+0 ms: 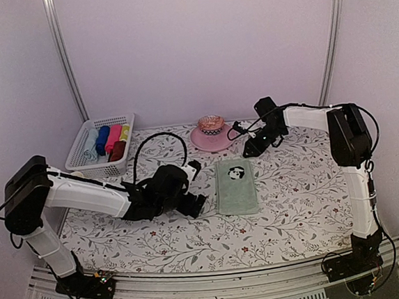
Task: Roll the towels
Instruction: Smooth out the towel at the center of the board, then roll the towel at the center of the board.
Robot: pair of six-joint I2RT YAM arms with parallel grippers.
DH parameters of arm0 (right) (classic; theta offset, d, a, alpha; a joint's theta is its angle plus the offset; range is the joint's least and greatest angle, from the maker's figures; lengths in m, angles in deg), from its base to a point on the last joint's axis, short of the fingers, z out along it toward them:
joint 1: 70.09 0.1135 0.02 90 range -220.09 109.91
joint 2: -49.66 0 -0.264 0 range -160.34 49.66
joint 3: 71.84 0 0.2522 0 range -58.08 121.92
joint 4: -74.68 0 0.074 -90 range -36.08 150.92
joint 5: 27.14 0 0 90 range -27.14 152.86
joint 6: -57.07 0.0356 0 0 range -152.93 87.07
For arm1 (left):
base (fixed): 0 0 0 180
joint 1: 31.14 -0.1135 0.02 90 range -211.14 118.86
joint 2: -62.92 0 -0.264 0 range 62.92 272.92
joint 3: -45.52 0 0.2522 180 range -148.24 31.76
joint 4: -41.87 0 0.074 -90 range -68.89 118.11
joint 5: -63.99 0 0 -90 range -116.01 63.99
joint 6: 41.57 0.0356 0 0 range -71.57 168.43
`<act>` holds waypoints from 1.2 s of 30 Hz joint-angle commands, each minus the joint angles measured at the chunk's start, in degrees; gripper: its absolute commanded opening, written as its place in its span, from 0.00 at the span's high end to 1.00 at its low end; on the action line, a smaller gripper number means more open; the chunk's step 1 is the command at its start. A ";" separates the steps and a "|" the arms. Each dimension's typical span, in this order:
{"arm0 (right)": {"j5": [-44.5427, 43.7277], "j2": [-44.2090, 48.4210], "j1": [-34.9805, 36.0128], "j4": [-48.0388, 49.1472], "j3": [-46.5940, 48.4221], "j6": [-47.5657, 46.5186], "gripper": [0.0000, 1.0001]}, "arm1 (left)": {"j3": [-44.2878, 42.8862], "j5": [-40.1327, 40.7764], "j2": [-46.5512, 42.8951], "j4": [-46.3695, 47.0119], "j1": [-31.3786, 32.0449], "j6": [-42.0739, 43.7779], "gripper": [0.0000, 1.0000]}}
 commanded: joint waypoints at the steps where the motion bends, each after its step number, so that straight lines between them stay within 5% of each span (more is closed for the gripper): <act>1: 5.53 2.04 -0.32 -1.55 0.60 -2.24 0.73 | -2.36 -6.72 3.32 5.30 2.31 3.03 0.03; 7: 16.81 6.58 -0.29 -8.22 -3.99 -8.32 0.89 | -6.71 -11.23 9.03 6.89 4.75 6.03 0.15; 13: 19.50 9.83 -0.30 -5.79 -13.03 -11.33 0.89 | -11.21 -9.84 14.66 4.57 5.23 6.78 0.22; 20: 18.67 4.43 -0.30 -3.62 -11.77 -9.03 0.91 | -13.67 -7.88 20.58 1.91 5.54 5.91 0.23; 27: 13.45 2.46 -0.33 -2.98 -11.66 -7.21 0.91 | -13.81 -7.21 22.30 2.05 6.54 6.32 0.18; 31: 9.09 2.00 -0.33 -2.63 -12.26 -6.55 0.91 | -12.31 -6.08 18.59 3.90 6.55 6.43 0.04; 36: 2.35 1.88 -0.33 -1.31 -11.61 -7.22 0.92 | -10.00 -5.51 11.16 5.46 6.43 8.28 0.03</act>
